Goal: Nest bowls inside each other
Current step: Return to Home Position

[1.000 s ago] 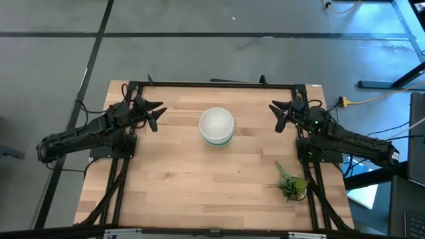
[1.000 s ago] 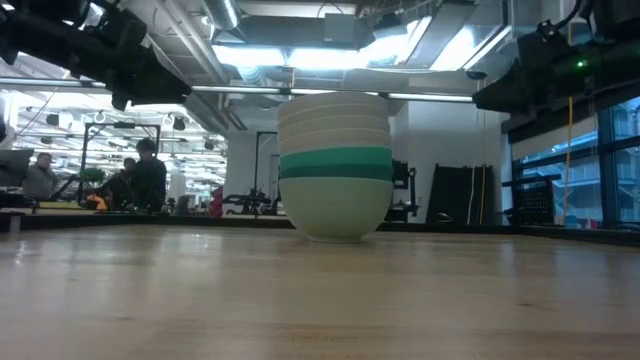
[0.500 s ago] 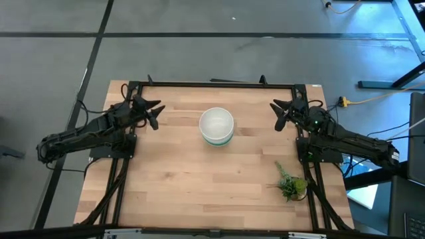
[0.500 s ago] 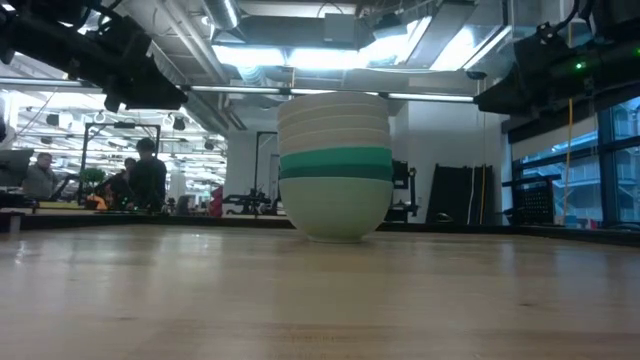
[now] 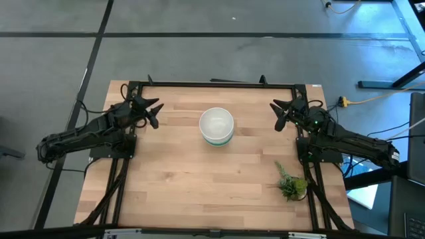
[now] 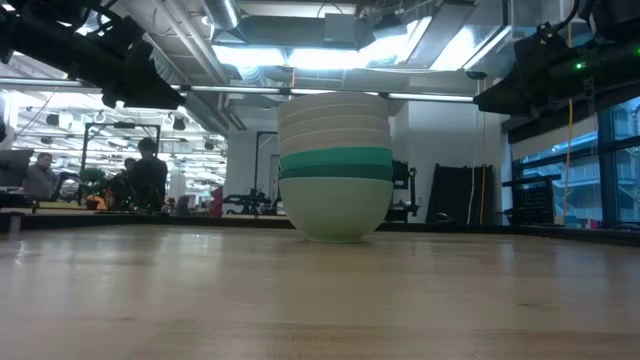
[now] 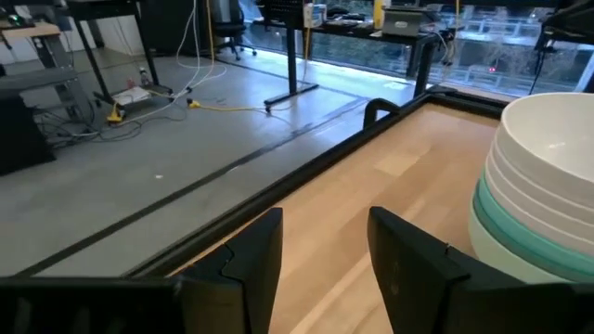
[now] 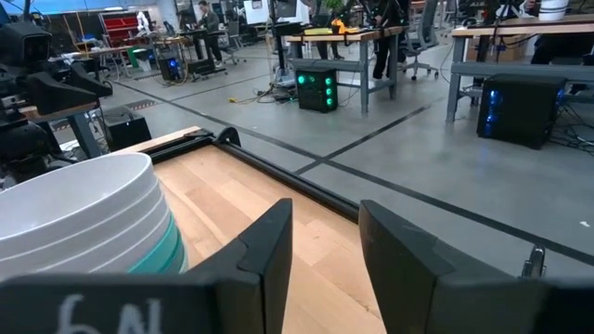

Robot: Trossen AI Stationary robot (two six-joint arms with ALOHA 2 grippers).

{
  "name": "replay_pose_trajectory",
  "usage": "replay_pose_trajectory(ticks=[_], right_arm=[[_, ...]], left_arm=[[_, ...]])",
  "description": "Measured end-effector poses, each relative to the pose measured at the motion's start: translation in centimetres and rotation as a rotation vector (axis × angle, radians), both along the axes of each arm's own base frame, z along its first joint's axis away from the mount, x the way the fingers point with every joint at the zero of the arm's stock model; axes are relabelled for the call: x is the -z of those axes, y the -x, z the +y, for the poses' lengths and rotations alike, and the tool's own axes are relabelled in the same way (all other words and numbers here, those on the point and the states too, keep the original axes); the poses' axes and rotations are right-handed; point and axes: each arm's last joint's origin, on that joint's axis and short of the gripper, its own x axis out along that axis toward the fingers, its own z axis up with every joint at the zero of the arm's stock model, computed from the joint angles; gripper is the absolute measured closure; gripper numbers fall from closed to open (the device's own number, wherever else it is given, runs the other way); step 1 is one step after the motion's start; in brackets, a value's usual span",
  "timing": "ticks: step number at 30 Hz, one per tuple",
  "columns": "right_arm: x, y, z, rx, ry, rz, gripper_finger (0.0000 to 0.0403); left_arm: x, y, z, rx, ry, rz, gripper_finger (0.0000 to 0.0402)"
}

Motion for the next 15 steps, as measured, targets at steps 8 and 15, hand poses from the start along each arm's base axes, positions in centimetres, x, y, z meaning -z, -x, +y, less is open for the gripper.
replay_pose_trajectory(ticks=[8, 15], right_arm=[[0.0, 0.0, 0.0, 0.0, 0.001, 0.0, 0.0274], [0.0, 0.0, 0.0, 0.0, -0.002, -0.001, 0.0274]], left_arm=[[0.0, -0.01, 0.0, 0.003, -0.004, 0.004, 0.0248], [0.0, -0.01, -0.01, 0.006, -0.003, 0.004, 0.0248]])
